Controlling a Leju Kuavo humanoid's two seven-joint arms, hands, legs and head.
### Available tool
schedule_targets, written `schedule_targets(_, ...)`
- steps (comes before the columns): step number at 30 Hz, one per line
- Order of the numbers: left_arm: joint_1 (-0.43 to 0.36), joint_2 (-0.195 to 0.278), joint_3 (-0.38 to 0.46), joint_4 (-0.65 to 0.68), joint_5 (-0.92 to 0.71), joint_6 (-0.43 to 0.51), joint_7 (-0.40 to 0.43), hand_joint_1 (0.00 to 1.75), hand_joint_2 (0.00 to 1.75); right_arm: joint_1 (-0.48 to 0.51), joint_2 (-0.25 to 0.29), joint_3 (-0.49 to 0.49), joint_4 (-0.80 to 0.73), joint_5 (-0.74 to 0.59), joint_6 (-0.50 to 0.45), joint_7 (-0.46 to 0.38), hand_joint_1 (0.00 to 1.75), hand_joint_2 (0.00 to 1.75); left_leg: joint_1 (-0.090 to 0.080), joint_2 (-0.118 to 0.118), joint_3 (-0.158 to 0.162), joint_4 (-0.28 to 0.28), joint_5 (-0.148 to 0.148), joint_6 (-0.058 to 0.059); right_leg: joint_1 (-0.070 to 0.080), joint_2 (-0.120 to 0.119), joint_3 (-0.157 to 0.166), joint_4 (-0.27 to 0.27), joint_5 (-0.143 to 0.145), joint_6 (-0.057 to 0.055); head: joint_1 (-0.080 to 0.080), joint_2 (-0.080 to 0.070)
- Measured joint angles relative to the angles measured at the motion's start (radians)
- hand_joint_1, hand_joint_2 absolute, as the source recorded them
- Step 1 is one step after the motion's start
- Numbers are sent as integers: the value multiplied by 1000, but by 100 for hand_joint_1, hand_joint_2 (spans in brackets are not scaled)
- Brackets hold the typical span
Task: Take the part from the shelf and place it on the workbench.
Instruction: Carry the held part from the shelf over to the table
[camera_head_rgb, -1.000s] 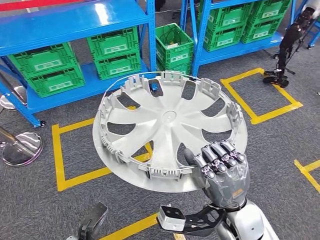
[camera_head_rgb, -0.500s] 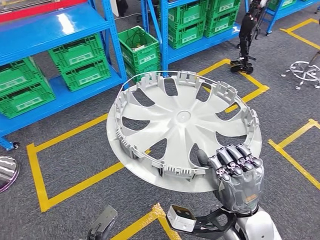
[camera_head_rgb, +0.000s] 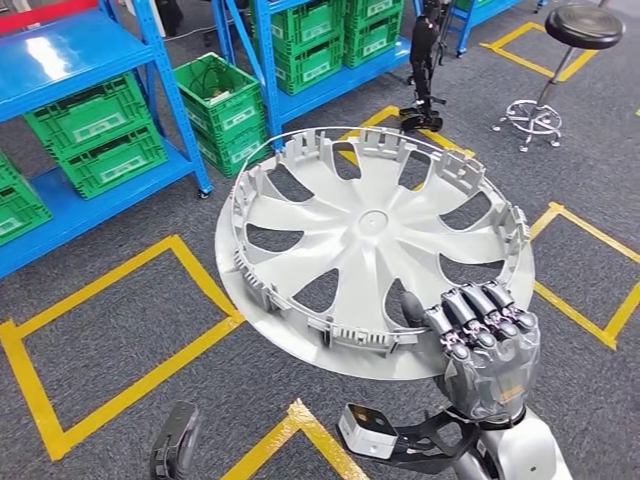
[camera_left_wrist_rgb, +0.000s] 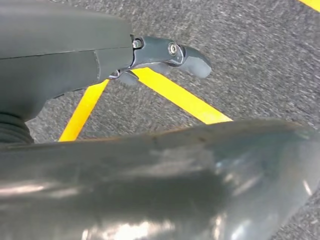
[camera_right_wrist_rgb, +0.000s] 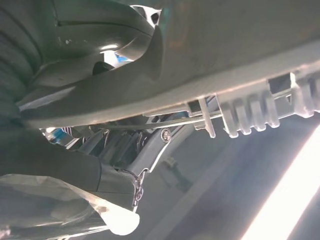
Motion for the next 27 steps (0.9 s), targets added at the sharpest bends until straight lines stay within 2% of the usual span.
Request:
schedule_targets(1, 0, -1, 9, 0, 7, 0, 1, 0, 0, -2, 1, 0, 0, 0, 0, -1, 175, 175, -3, 9, 0, 3, -2, -4, 4, -17, 36, -60, 16, -7, 0, 0)
schedule_targets(2, 1, -2, 18, 0, 18, -1, 3, 0, 0, -4, 2, 0, 0, 0, 0, -1, 175, 175, -6, 18, -1, 5, -3, -9, 8, -28, 58, -97, 22, -15, 0, 0)
schedule_targets(3, 2, -3, 30, 0, 33, -2, 6, 0, 0, -6, 3, 0, 0, 0, 0, -1, 175, 175, -8, 27, -1, 7, -3, -13, 12, -31, 64, -110, 20, -24, 0, 0)
schedule_targets(5, 5, -4, 57, 0, 61, -4, 11, 0, 0, -8, 4, -1, 0, 0, 0, 0, 175, 175, -7, 40, -1, 8, -5, -23, 12, -10, 60, -111, 25, -39, 0, 0)
schedule_targets(6, 6, -4, 70, 0, 71, -5, 12, 0, 0, -8, 5, -1, -1, 0, 0, 0, 175, 175, -5, 30, -2, 15, -13, -28, 10, -1, 59, -113, 28, -46, -1, 0)
schedule_targets(7, 8, -4, 82, 0, 78, -6, 12, 0, 0, -9, 7, -1, -1, 0, 0, 1, 175, 175, -3, 10, -11, 38, -33, -33, 7, 8, 58, -116, 32, -53, -2, 0)
schedule_targets(9, 16, -2, 98, 0, 85, -8, 12, 0, 0, -10, 12, -1, 0, 0, 0, 1, 175, 175, 1, -41, -53, 143, -95, -39, 5, 27, 57, -119, 36, -61, -7, 0)
schedule_targets(10, 23, -1, 105, 0, 86, -9, 12, 0, 0, -11, 14, -1, 0, 0, 0, 1, 175, 175, 1, -55, -82, 211, -127, -41, 5, 38, 56, -119, 36, -64, -8, 0)
schedule_targets(11, 30, 0, 110, 0, 86, -9, 12, 0, 0, -11, 15, -1, 0, 0, 0, 1, 175, 175, 1, -61, -105, 264, -145, -41, 6, 52, 56, -118, 37, -64, -9, 0)
schedule_targets(12, 36, 1, 115, 1, 85, -10, 12, 0, 0, -11, 15, -1, 0, 0, 0, 1, 175, 175, 1, -63, -117, 289, -146, -41, 6, 65, 56, -117, 37, -65, -8, 0)
schedule_targets(13, 40, 3, 119, 1, 85, -11, 13, 0, 0, -10, 15, -1, 0, 0, 0, 2, 175, 175, 1, -65, -111, 275, -127, -40, 7, 78, 55, -116, 37, -65, -9, 0)
schedule_targets(14, 42, 4, 121, 1, 83, -12, 13, 0, 0, -10, 15, -2, 0, 0, 0, 2, 175, 175, 2, -70, -89, 228, -92, -37, 6, 92, 56, -114, 38, -64, -9, 0)
schedule_targets(16, 43, 6, 122, 1, 78, -16, 15, 0, 0, -11, 15, -2, 0, 0, 0, 3, 175, 175, 6, -115, -31, 96, -28, -31, 6, 115, 53, -109, 38, -60, -8, 0)
schedule_targets(17, 44, 7, 123, 1, 74, -18, 16, 0, 0, -12, 15, -2, 0, 0, 0, 3, 175, 175, 8, -138, -12, 49, -15, -28, 6, 126, 48, -107, 40, -55, -8, 0)
schedule_targets(18, 46, 8, 122, 2, 70, -19, 19, 0, 0, -12, 16, -2, 0, 0, 0, 5, 175, 175, 8, -155, -3, 25, -12, -27, 4, 137, 41, -105, 43, -49, -8, 0)
schedule_targets(19, 47, 8, 122, 2, 67, -21, 22, 0, 0, -12, 16, -2, 0, 0, 0, 6, 175, 175, 8, -157, -2, 19, -16, -26, 2, 148, 35, -105, 47, -41, -8, 0)
schedule_targets(20, 48, 8, 122, 1, 63, -22, 24, 0, 0, -12, 17, -2, 0, 0, 0, 8, 175, 175, 7, -146, -2, 15, -14, -23, 0, 159, 29, -106, 51, -34, -8, 0)
schedule_targets(21, 48, 7, 122, 0, 61, -23, 26, 0, 0, -9, 17, -2, 0, 0, 0, 9, 175, 175, 7, -134, -2, 11, -11, -18, -1, 158, 23, -105, 51, -28, -8, 0)
schedule_targets(22, 47, 7, 122, 0, 59, -24, 28, 0, 0, -8, 17, -1, 0, 0, 0, 9, 175, 175, 9, -121, -1, 7, -7, -11, 0, 141, 13, -94, 42, -24, -4, 0)
schedule_targets(23, 47, 6, 123, -1, 58, -26, 29, 0, 0, -7, 17, -1, 0, 0, 0, 9, 175, 175, 10, -107, -1, 2, -4, -5, 2, 114, -5, -61, 22, -20, 0, 0)
schedule_targets(25, 50, 8, 123, -2, 61, -29, 32, 0, 0, -8, 17, 0, 0, 0, 0, 9, 175, 175, 8, -79, -1, 0, -2, 2, 4, 55, -61, 57, -40, -15, 8, 0)
schedule_targets(26, 52, 8, 123, -2, 62, -30, 34, 0, 0, -7, 17, 0, 0, 0, 0, 9, 175, 175, 7, -63, -2, 0, -3, 2, 3, 43, -91, 122, -66, -11, 8, 0)
schedule_targets(27, 54, 8, 123, -2, 63, -32, 35, 0, 0, -6, 17, 0, 0, 0, 0, 9, 175, 175, 6, -48, -2, 0, -3, 2, 2, 38, -109, 163, -77, -9, 8, 0)
